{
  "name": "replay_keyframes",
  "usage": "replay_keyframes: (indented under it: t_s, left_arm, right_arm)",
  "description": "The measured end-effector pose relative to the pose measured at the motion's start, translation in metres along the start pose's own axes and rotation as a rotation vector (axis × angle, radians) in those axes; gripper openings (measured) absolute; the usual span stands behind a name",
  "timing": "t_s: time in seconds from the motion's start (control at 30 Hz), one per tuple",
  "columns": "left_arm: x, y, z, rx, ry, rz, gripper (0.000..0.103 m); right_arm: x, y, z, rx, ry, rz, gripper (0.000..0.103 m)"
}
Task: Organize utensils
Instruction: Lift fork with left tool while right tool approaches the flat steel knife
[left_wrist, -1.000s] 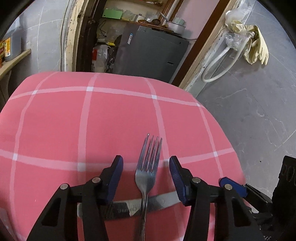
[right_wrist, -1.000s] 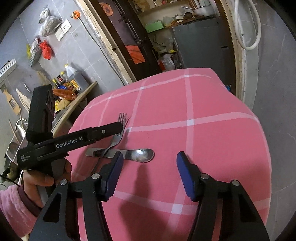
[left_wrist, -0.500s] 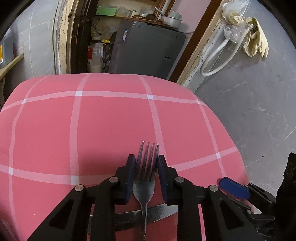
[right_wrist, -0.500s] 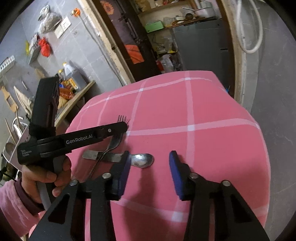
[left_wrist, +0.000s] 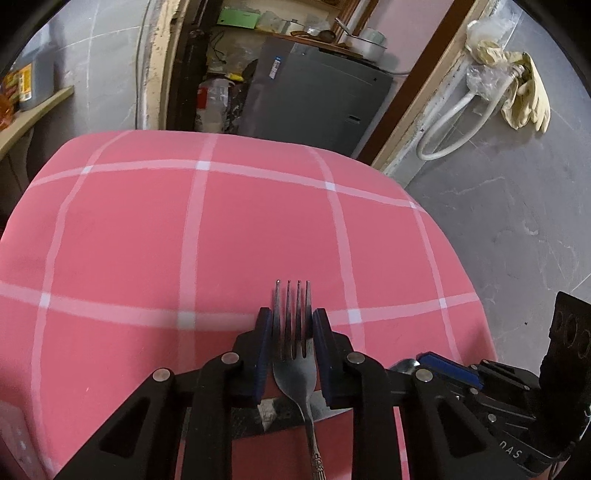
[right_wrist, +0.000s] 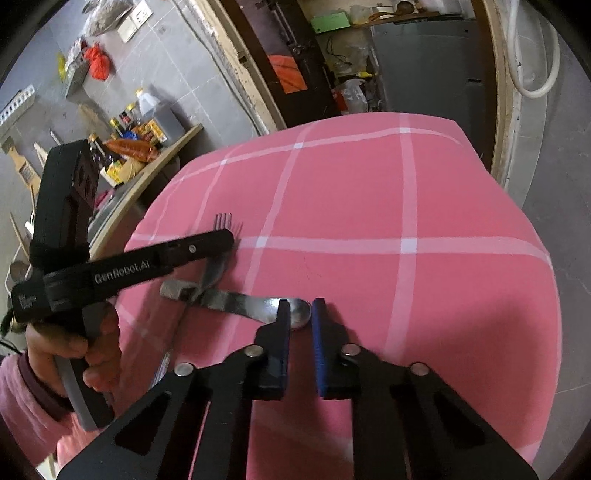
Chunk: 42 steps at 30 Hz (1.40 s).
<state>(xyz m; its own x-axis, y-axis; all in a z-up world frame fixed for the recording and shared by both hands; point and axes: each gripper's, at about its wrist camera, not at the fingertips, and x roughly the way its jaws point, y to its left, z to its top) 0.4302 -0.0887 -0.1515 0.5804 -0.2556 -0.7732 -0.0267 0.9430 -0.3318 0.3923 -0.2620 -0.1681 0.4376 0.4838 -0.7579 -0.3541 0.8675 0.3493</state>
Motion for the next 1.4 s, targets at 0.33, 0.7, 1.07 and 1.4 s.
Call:
replay_keyframes:
  t_s: [0.33, 0.7, 1.07, 1.4]
  left_arm:
    - [-0.023, 0.008, -0.032, -0.057, -0.017, 0.002, 0.020]
    - [-0.057, 0.021, -0.064, -0.165, -0.054, 0.077, 0.009]
    - [-0.064, 0.030, -0.079, -0.217, -0.051, 0.071, 0.008]
    - [-0.068, 0.029, -0.086, -0.228, -0.010, 0.030, 0.007]
  right_arm:
    - [-0.026, 0.008, -0.019, -0.027, 0.026, -0.007, 0.001]
    - [-0.023, 0.015, -0.009, -0.110, -0.001, -0.019, 0.030]
    - [0.008, 0.039, 0.018, -0.353, 0.181, 0.084, 0.032]
    - [-0.018, 0.045, 0.004, -0.441, 0.252, 0.008, 0.022]
